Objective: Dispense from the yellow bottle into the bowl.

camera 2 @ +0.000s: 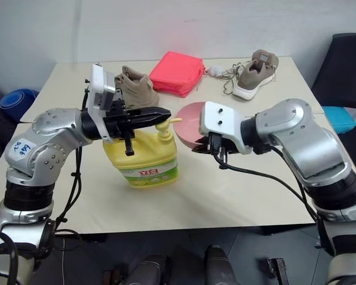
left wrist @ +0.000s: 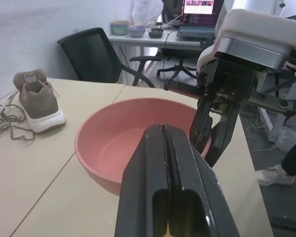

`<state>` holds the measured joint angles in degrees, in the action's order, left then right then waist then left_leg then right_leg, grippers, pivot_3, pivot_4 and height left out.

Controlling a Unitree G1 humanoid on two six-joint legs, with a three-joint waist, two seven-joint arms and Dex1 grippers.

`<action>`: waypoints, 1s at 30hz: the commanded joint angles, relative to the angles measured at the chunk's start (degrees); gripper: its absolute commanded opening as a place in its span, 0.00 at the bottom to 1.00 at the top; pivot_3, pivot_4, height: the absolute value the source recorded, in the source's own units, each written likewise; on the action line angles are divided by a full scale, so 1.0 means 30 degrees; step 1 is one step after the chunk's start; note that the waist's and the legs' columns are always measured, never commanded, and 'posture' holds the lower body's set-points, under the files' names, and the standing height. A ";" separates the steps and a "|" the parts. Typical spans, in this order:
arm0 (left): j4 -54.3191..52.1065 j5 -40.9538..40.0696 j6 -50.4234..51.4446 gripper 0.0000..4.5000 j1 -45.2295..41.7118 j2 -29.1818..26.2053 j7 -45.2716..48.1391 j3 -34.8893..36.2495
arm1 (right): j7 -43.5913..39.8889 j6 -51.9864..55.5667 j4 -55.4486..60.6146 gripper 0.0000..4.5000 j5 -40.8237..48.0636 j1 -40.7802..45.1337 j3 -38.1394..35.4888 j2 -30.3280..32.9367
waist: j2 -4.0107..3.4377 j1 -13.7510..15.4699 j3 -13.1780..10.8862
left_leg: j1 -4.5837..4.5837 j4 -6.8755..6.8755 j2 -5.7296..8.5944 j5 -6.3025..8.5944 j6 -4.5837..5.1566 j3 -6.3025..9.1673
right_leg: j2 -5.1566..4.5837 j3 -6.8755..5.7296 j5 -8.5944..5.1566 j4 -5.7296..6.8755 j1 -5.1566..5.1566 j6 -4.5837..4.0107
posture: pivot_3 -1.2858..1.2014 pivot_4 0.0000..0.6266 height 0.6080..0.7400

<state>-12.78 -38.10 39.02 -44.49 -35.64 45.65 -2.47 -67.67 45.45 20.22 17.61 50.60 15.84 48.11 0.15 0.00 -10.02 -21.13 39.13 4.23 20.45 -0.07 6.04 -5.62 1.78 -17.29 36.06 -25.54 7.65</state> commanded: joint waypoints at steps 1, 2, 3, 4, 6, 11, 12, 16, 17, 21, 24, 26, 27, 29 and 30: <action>0.0699 0.1157 0.1602 0.00 0.0368 -0.0065 -0.0395 -0.1379 | 0.0211 0.0003 0.0607 0.00 0.0202 0.0454 -0.0426 -0.0063 | 0.0012 0.0044 0.0007 | 0.0001 0.0001 0.0003 -0.0001 0.0001 0.0001 | 0.0000 -0.0002 0.0000 0.0000 0.0001 0.0000 | 0.52 0.24 1.00; 0.0718 0.1170 0.1899 0.00 0.0368 -0.0100 -0.0445 -0.1496 | 0.0242 -0.0010 0.0616 0.00 0.0200 0.0444 -0.0408 -0.0062 | 0.0018 0.0048 0.0011 | 0.0002 0.0003 0.0006 -0.0002 0.0004 0.0002 | -0.0002 -0.0002 0.0000 0.0002 0.0003 0.0001 | 0.52 0.24 1.00; 0.0617 0.1263 0.2041 0.00 0.0485 -0.0211 -0.0353 -0.1730 | 0.0311 0.0020 0.0645 0.00 0.0239 0.0431 -0.0420 -0.0112 | 0.0027 0.0047 0.0017 | 0.0002 0.0005 0.0007 -0.0003 0.0005 0.0001 | -0.0003 -0.0002 0.0001 0.0004 0.0004 0.0001 | 0.52 0.24 1.00; 0.0527 0.1331 0.2174 0.00 0.0602 -0.0266 -0.0336 -0.1903 | 0.0373 0.0034 0.0674 0.00 0.0260 0.0421 -0.0426 -0.0152 | 0.0031 0.0045 0.0022 | 0.0005 0.0007 0.0007 -0.0003 0.0006 0.0002 | -0.0003 -0.0002 0.0001 0.0005 0.0007 0.0002 | 0.52 0.24 1.00; 0.0357 0.1321 0.2518 0.00 0.0785 -0.0367 -0.0278 -0.2162 | 0.0447 0.0076 0.0724 0.00 0.0307 0.0414 -0.0425 -0.0195 | 0.0032 0.0036 0.0029 | 0.0016 0.0007 0.0006 -0.0003 0.0006 0.0002 | -0.0005 -0.0001 0.0001 0.0008 0.0014 0.0002 | 0.52 0.24 1.00; 0.0024 0.1640 0.3208 0.00 0.1021 -0.0742 -0.0529 -0.2712 | 0.0626 0.0283 0.0859 0.00 0.0441 0.0367 -0.0519 -0.0251 | 0.0036 0.0051 0.0115 | 0.0030 0.0006 0.0004 -0.0003 0.0005 0.0001 | -0.0007 0.0003 0.0001 0.0013 0.0021 0.0002 | 0.52 0.24 1.00; 0.0008 0.1587 0.3317 0.00 0.1041 -0.0659 -0.0646 -0.2632 | 0.0639 0.0308 0.0865 0.00 0.0472 0.0362 -0.0525 -0.0239 | 0.0042 0.0060 0.0122 | 0.0040 0.0005 0.0008 -0.0003 0.0005 0.0001 | -0.0007 0.0003 0.0001 0.0014 0.0033 0.0002 | 0.52 0.24 1.00; -0.0063 0.1445 0.4054 0.00 0.1090 -0.0511 -0.1111 -0.2567 | 0.0765 0.0531 0.0998 0.00 0.0700 0.0207 -0.0632 -0.0278 | 0.0066 0.0108 0.0203 | 0.0063 0.0009 0.0009 -0.0004 0.0007 0.0002 | -0.0007 0.0007 0.0001 0.0019 0.0056 0.0002 | 0.52 0.24 1.00; -0.0089 0.1455 0.4112 0.00 0.1085 -0.0498 -0.1128 -0.2575 | 0.0810 0.0565 0.1044 0.00 0.0726 0.0160 -0.0668 -0.0294 | 0.0071 0.0104 0.0221 | 0.0066 0.0009 0.0007 -0.0004 0.0007 0.0002 | -0.0005 0.0007 0.0001 0.0020 0.0058 0.0002 | 0.52 0.24 1.00; -0.0028 0.1311 0.4596 0.00 0.0983 -0.0398 -0.1109 -0.2679 | 0.0959 0.0645 0.1189 0.00 0.0855 -0.0023 -0.0772 -0.0318 | 0.0072 0.0112 0.0345 | 0.0066 0.0006 0.0008 -0.0004 0.0008 0.0002 | -0.0007 0.0008 0.0001 0.0017 0.0058 0.0002 | 0.52 0.24 1.00; 0.0032 0.1239 0.4806 0.00 0.0915 -0.0367 -0.0928 -0.2741 | 0.1057 0.0641 0.1198 0.00 0.0919 -0.0078 -0.0802 -0.0356 | 0.0075 0.0118 0.0412 | 0.0068 0.0003 0.0007 -0.0003 0.0008 0.0003 | -0.0007 0.0009 0.0001 0.0015 0.0059 0.0002 | 0.52 0.24 1.00; 0.0006 0.1021 0.5259 0.00 0.0858 -0.0417 -0.0794 -0.2755 | 0.1094 0.0642 0.1302 0.00 0.0980 -0.0155 -0.0829 -0.0331 | 0.0078 0.0130 0.0441 | 0.0068 0.0003 0.0007 -0.0003 0.0008 0.0003 | -0.0006 0.0009 0.0001 0.0014 0.0060 0.0002 | 0.52 0.24 1.00; -0.0005 0.0955 0.5439 0.00 0.0837 -0.0422 -0.0769 -0.2740 | 0.1105 0.0640 0.1340 0.00 0.1009 -0.0177 -0.0836 -0.0315 | 0.0078 0.0137 0.0452 | 0.0070 0.0002 0.0007 -0.0003 0.0008 0.0004 | -0.0006 0.0008 0.0001 0.0015 0.0063 0.0002 | 0.52 0.24 1.00; -0.0015 0.0957 0.5867 0.00 0.0751 -0.0644 -0.0579 -0.2906 | 0.1169 0.0628 0.1423 0.00 0.1105 -0.0250 -0.0874 -0.0351 | 0.0088 0.0153 0.0486 | 0.0075 -0.0001 0.0008 -0.0002 0.0009 0.0004 | -0.0006 0.0011 0.0001 0.0013 0.0067 0.0002 | 0.52 0.24 1.00; -0.0051 0.0961 0.6164 0.00 0.0740 -0.0732 -0.0617 -0.2920 | 0.1200 0.0636 0.1510 0.00 0.1161 -0.0311 -0.0899 -0.0351 | 0.0086 0.0165 0.0494 | 0.0081 -0.0005 0.0007 -0.0002 0.0010 0.0004 | -0.0007 0.0011 0.0001 0.0011 0.0071 0.0002 | 0.52 0.24 1.00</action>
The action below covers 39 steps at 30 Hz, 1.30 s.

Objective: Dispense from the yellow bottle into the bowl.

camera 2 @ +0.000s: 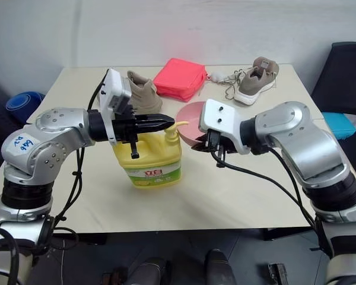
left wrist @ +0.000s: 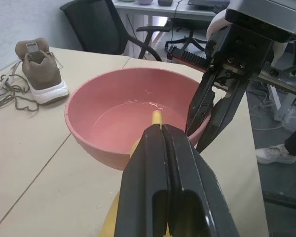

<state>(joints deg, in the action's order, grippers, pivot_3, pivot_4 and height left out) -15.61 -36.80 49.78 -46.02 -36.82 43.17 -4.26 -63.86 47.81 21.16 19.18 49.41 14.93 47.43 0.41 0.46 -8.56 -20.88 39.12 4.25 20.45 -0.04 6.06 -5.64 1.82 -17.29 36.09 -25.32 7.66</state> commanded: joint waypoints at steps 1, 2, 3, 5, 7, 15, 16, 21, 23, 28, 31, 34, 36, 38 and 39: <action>0.0865 0.0535 0.2799 0.00 0.1240 -0.0384 0.0177 -0.2315 | -0.0046 -0.0144 0.1263 0.00 0.0677 0.0039 -0.0616 -0.0121 | -0.0002 0.0015 0.0008 | 0.0021 -0.0007 0.0000 0.0000 0.0000 0.0000 | 0.0000 -0.0001 0.0000 -0.0006 0.0022 0.0000 | 0.52 0.24 1.00; 0.0802 0.0571 0.3057 0.00 0.1292 -0.0518 0.0145 -0.2351 | -0.0017 -0.0162 0.1320 0.00 0.0723 -0.0001 -0.0651 -0.0133 | -0.0001 0.0024 0.0007 | 0.0054 -0.0020 0.0000 0.0001 0.0001 -0.0001 | 0.0000 0.0002 0.0000 -0.0016 0.0052 0.0000 | 0.52 0.24 1.00; 0.0747 0.0589 0.3306 0.00 0.1332 -0.0636 0.0131 -0.2390 | 0.0009 -0.0171 0.1370 0.00 0.0768 -0.0040 -0.0681 -0.0140 | -0.0002 0.0026 0.0007 | 0.0121 -0.0050 -0.0002 0.0003 0.0005 -0.0001 | 0.0001 0.0003 -0.0001 -0.0037 0.0122 -0.0001 | 0.52 0.24 1.00; 0.0766 0.0573 0.3591 0.00 0.1426 -0.0634 0.0015 -0.2282 | 0.0074 -0.0220 0.1351 0.00 0.0798 -0.0047 -0.0676 -0.0180 | -0.0008 0.0027 0.0025 | 0.0258 -0.0108 -0.0013 0.0015 0.0012 -0.0001 | 0.0008 0.0001 -0.0006 -0.0084 0.0274 -0.0009 | 0.52 0.24 1.00; 0.0814 0.0585 0.3652 0.00 0.1470 -0.0597 -0.0018 -0.2211 | 0.0119 -0.0235 0.1321 0.00 0.0835 -0.0036 -0.0657 -0.0198 | -0.0007 0.0032 0.0035 | 0.0272 -0.0111 -0.0013 0.0017 0.0016 0.0004 | 0.0012 0.0003 -0.0005 -0.0085 0.0294 -0.0008 | 0.52 0.24 1.00; 0.0977 -0.0704 0.2802 0.00 0.1640 0.0600 0.0270 -0.0147 | 0.0424 -0.0476 0.1236 0.00 0.0814 -0.0630 -0.0695 -0.0042 | -0.0033 0.0075 0.0053 | 0.0269 -0.0112 -0.0016 0.0018 0.0015 0.0004 | 0.0007 0.0008 -0.0006 -0.0088 0.0289 -0.0009 | 0.52 0.24 1.00; 0.0967 -0.1282 0.3057 0.00 0.1530 0.0772 0.0250 0.0609 | 0.0508 -0.0548 0.1177 0.00 0.0784 -0.0816 -0.0786 -0.0032 | -0.0032 0.0088 0.0052 | 0.0261 -0.0105 -0.0019 0.0018 0.0015 0.0005 | 0.0008 0.0005 -0.0006 -0.0087 0.0284 -0.0009 | 0.52 0.24 1.00; 0.1151 -0.2613 0.1210 0.00 0.1282 0.0886 0.0937 0.3792 | 0.0773 -0.1214 0.0744 0.00 0.0553 -0.2062 -0.1626 0.0447 | -0.0029 0.0125 0.0007 | 0.0219 -0.0100 -0.0016 0.0018 0.0015 0.0008 | 0.0003 0.0001 -0.0006 -0.0089 0.0237 -0.0009 | 0.52 0.24 1.00; 0.1208 -0.2649 -0.0665 0.00 0.1509 0.0676 0.1961 0.4852 | 0.0904 -0.1746 0.0398 0.00 0.0312 -0.2683 -0.2130 0.0737 | -0.0025 0.0127 -0.0038 | 0.0183 -0.0098 -0.0015 0.0017 0.0014 0.0006 | 0.0003 0.0003 -0.0005 -0.0085 0.0189 -0.0008 | 0.52 0.24 1.00; 0.1483 -0.4440 -0.1483 0.00 0.2938 -0.0992 0.4404 0.7840 | 0.1013 -0.4454 -0.1234 0.00 -0.0346 -0.5844 -0.3706 0.1620 | -0.0009 0.0092 -0.0082 | 0.0017 -0.0093 -0.0018 0.0015 0.0011 -0.0004 | 0.0002 0.0002 -0.0005 -0.0069 -0.0009 -0.0009 | 0.52 0.24 1.00; 0.2303 -0.3548 -0.2631 0.00 0.5304 -0.2729 0.5714 0.9185 | 0.0997 -0.7980 -0.4166 0.00 -0.1336 -0.8459 -0.4225 0.1555 | -0.0011 -0.0116 -0.0082 | -0.0068 -0.0086 -0.0018 0.0016 0.0011 -0.0005 | 0.0003 -0.0009 -0.0004 -0.0040 -0.0075 -0.0008 | 0.52 0.24 1.00; 0.2602 -0.1601 -0.4904 0.00 0.7833 -0.3686 0.5964 0.9574 | 0.1137 -1.2288 -0.7991 0.00 -0.2509 -0.9717 -0.4356 0.1069 | -0.0031 -0.0191 -0.0128 | -0.0070 -0.0067 0.0002 0.0016 0.0019 -0.0027 | 0.0008 -0.0005 -0.0004 -0.0072 -0.0073 -0.0008 | 0.52 0.24 1.00; 0.2517 -0.0842 -0.6168 0.00 0.9257 -0.3699 0.5847 0.9989 | 0.1334 -1.4857 -1.0777 0.00 -0.3005 -0.9999 -0.4480 0.0539 | -0.0054 -0.0217 -0.0145 | -0.0066 -0.0033 0.0006 0.0013 0.0026 -0.0054 | 0.0005 0.0022 -0.0001 -0.0049 -0.0067 -0.0002 | 0.52 0.24 1.00; 0.2675 0.0126 -0.7848 0.00 1.1026 -0.3305 0.5674 1.0457 | 0.1389 -1.7611 -1.3604 0.00 -0.3351 -1.0133 -0.4611 0.0031 | -0.0058 -0.0222 -0.0145 | -0.0054 -0.0028 -0.0008 0.0007 0.0029 -0.0060 | 0.0005 0.0029 0.0007 -0.0037 -0.0062 0.0001 | 0.52 0.24 1.00; 0.2630 0.0347 -0.8207 0.00 1.1964 -0.3044 0.5487 1.0651 | 0.1336 -1.8630 -1.4682 0.00 -0.3287 -1.0195 -0.4773 -0.0237 | -0.0068 -0.0225 -0.0145 | -0.0039 -0.0043 -0.0017 0.0006 0.0023 -0.0062 | 0.0007 0.0030 0.0012 -0.0046 -0.0061 -0.0006 | 0.52 0.24 1.00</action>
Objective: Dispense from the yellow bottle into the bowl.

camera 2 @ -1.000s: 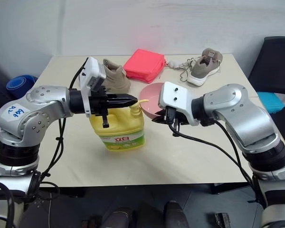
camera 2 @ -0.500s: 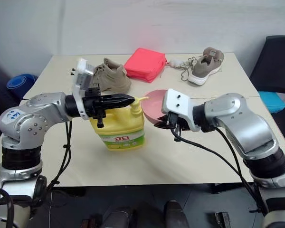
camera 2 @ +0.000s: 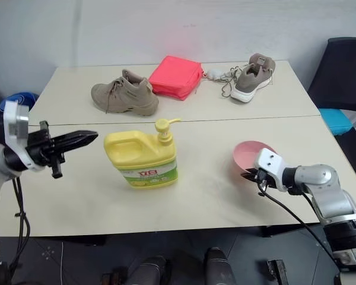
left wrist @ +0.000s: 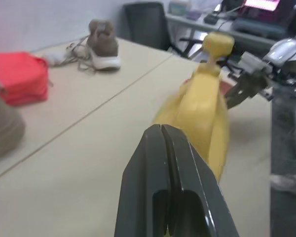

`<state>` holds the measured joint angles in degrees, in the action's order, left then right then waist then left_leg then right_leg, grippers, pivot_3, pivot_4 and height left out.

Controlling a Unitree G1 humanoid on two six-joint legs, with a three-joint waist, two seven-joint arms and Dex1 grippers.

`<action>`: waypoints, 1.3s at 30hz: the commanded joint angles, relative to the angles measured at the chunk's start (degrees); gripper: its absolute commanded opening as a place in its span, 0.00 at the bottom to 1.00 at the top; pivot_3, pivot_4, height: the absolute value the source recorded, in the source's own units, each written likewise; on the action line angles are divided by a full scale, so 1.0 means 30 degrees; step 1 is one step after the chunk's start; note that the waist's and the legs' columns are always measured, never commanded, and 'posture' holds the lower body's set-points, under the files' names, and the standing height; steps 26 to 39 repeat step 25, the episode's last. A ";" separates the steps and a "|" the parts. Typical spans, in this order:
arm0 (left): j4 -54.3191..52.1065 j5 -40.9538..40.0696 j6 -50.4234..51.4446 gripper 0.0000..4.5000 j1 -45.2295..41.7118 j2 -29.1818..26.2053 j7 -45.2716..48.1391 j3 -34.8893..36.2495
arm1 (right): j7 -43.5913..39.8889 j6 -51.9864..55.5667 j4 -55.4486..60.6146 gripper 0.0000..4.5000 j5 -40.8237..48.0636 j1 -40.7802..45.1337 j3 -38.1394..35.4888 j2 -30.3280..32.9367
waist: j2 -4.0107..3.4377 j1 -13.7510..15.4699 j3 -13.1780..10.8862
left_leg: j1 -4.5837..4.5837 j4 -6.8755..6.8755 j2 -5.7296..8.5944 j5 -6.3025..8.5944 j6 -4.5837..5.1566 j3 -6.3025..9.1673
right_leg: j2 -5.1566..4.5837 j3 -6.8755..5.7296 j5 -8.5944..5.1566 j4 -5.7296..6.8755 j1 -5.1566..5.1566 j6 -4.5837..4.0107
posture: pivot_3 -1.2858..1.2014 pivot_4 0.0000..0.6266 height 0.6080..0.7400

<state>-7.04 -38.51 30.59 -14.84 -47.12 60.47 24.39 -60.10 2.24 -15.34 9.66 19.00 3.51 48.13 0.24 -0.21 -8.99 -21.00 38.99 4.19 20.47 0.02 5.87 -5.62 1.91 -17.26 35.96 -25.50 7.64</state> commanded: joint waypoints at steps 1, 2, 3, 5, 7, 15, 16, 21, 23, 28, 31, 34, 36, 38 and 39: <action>-0.0237 0.1334 -0.2476 0.09 0.2300 0.0603 -0.0423 0.1131 | -0.0136 -0.4277 -0.3308 0.00 0.0078 -0.0075 -0.1142 -0.0711 | -0.0034 -0.0015 -0.0008 | 0.0010 -0.0012 -0.0001 0.0001 -0.0002 -0.0004 | 0.0000 0.0004 -0.0001 0.0000 0.0006 -0.0002 | 0.52 0.24 1.00; -0.0348 0.1819 -0.3191 0.13 0.3041 0.0723 -0.0417 0.1031 | -0.0578 -0.4734 -0.3818 0.00 0.0565 -0.0149 -0.1434 -0.0953 | -0.0046 -0.0010 -0.0017 | 0.0012 -0.0031 -0.0003 0.0002 -0.0002 -0.0005 | -0.0001 0.0007 -0.0001 -0.0008 0.0001 -0.0003 | 0.52 0.24 1.00; -0.0520 0.2173 -0.3753 0.20 0.3834 0.0976 -0.0478 0.0938 | -0.0799 -0.5729 -0.4251 0.07 0.0753 -0.0225 -0.1691 -0.1096 | -0.0044 -0.0015 -0.0017 | 0.0010 -0.0029 -0.0006 0.0002 -0.0001 -0.0006 | 0.0000 0.0006 -0.0002 -0.0010 0.0000 -0.0004 | 0.52 0.24 1.00; -0.0754 0.2710 -0.4502 0.34 0.5075 0.1308 -0.0540 0.0669 | -0.1458 -0.6747 -0.4521 0.21 0.1399 -0.0464 -0.2231 -0.1292 | -0.0044 0.0002 -0.0017 | 0.0011 -0.0022 -0.0014 0.0004 -0.0004 -0.0004 | 0.0002 0.0002 -0.0002 -0.0017 0.0011 -0.0004 | 0.52 0.24 1.00; -0.0671 0.2934 -0.5439 0.48 0.5959 0.1902 -0.0624 0.0696 | -0.1852 -0.7152 -0.3663 0.35 0.2720 -0.0968 -0.3260 -0.1531 | -0.0047 0.0062 -0.0018 | 0.0007 -0.0016 -0.0015 0.0005 -0.0002 -0.0004 | 0.0000 0.0001 -0.0002 -0.0019 0.0014 -0.0004 | 0.52 0.24 1.00; 0.0104 0.4952 -1.0236 0.96 0.8980 0.3221 0.0016 -0.0096 | -0.1489 -0.5099 0.6870 0.99 0.6656 -0.7115 -0.5408 -0.1979 | -0.0084 0.0279 -0.0027 | 0.0004 -0.0004 -0.0023 0.0014 0.0001 0.0017 | -0.0008 -0.0011 -0.0001 -0.0013 0.0031 -0.0003 | 0.52 0.24 1.00; 0.0214 0.5145 -1.0567 0.96 0.9086 0.3275 -0.0076 -0.0179 | -0.1362 -0.5031 0.7745 1.00 0.6691 -0.7851 -0.5494 -0.2053 | -0.0081 0.0363 -0.0025 | 0.0005 -0.0005 -0.0030 0.0015 -0.0001 0.0030 | -0.0004 -0.0018 -0.0002 -0.0018 0.0038 -0.0004 | 0.52 0.24 1.00; 0.1208 0.6898 -1.3485 0.96 0.9678 0.3796 -0.0819 -0.0876 | -0.1203 -0.6773 0.9414 1.00 0.5263 -1.2001 -0.5338 -0.2963 | -0.0077 0.0593 -0.0026 | 0.0068 -0.0002 -0.0002 0.0031 0.0030 0.0008 | -0.0008 -0.0002 0.0001 -0.0038 0.0117 0.0002 | 0.52 0.24 1.00; 0.1466 0.7137 -1.4128 0.96 0.9792 0.4103 -0.1084 -0.1232 | -0.0999 -0.7453 0.9118 1.00 0.4733 -1.2441 -0.5365 -0.3268 | -0.0082 0.0548 -0.0037 | 0.0269 -0.0064 -0.0012 0.0052 0.0060 0.0001 | 0.0000 -0.0003 0.0001 -0.0120 0.0348 0.0001 | 0.52 0.24 1.00; 0.1673 0.7363 -1.4821 0.96 0.9764 0.4431 -0.1379 -0.1515 | -0.0615 -0.7836 0.8806 1.00 0.4448 -1.2544 -0.5529 -0.3559 | -0.0081 0.0528 -0.0037 | 0.0361 -0.0100 -0.0013 0.0081 0.0098 -0.0002 | 0.0002 0.0003 0.0001 -0.0143 0.0435 0.0001 | 0.52 0.24 1.00; 0.1673 0.7363 -1.4821 0.96 0.9764 0.4431 -0.1379 -0.1515 | -0.0615 -0.7836 0.8806 1.00 0.4448 -1.2544 -0.5529 -0.3559 | -0.0081 0.0528 -0.0037 | 0.0361 -0.0100 -0.0013 0.0081 0.0098 -0.0002 | 0.0002 0.0003 0.0001 -0.0143 0.0435 0.0001 | 0.52 0.24 1.00; 0.1673 0.7363 -1.4821 0.96 0.9764 0.4431 -0.1379 -0.1515 | -0.0615 -0.7836 0.8806 1.00 0.4448 -1.2544 -0.5529 -0.3559 | -0.0081 0.0528 -0.0037 | 0.0361 -0.0100 -0.0013 0.0081 0.0098 -0.0002 | 0.0002 0.0003 0.0001 -0.0143 0.0435 0.0001 | 0.52 0.24 1.00; 0.1673 0.7363 -1.4821 0.96 0.9764 0.4431 -0.1379 -0.1515 | -0.0615 -0.7836 0.8806 1.00 0.4448 -1.2544 -0.5529 -0.3559 | -0.0081 0.0528 -0.0037 | 0.0361 -0.0100 -0.0013 0.0081 0.0098 -0.0002 | 0.0002 0.0003 0.0001 -0.0143 0.0435 0.0001 | 0.52 0.24 1.00; 0.1673 0.7363 -1.4821 0.96 0.9764 0.4431 -0.1379 -0.1515 | -0.0615 -0.7836 0.8806 1.00 0.4448 -1.2544 -0.5529 -0.3559 | -0.0081 0.0528 -0.0037 | 0.0361 -0.0100 -0.0013 0.0081 0.0098 -0.0002 | 0.0002 0.0003 0.0001 -0.0143 0.0435 0.0001 | 0.52 0.24 1.00; 0.1673 0.7363 -1.4821 0.96 0.9764 0.4431 -0.1379 -0.1515 | -0.0615 -0.7836 0.8806 1.00 0.4448 -1.2544 -0.5529 -0.3559 | -0.0081 0.0528 -0.0037 | 0.0361 -0.0100 -0.0013 0.0081 0.0098 -0.0002 | 0.0002 0.0003 0.0001 -0.0143 0.0435 0.0001 | 0.52 0.24 1.00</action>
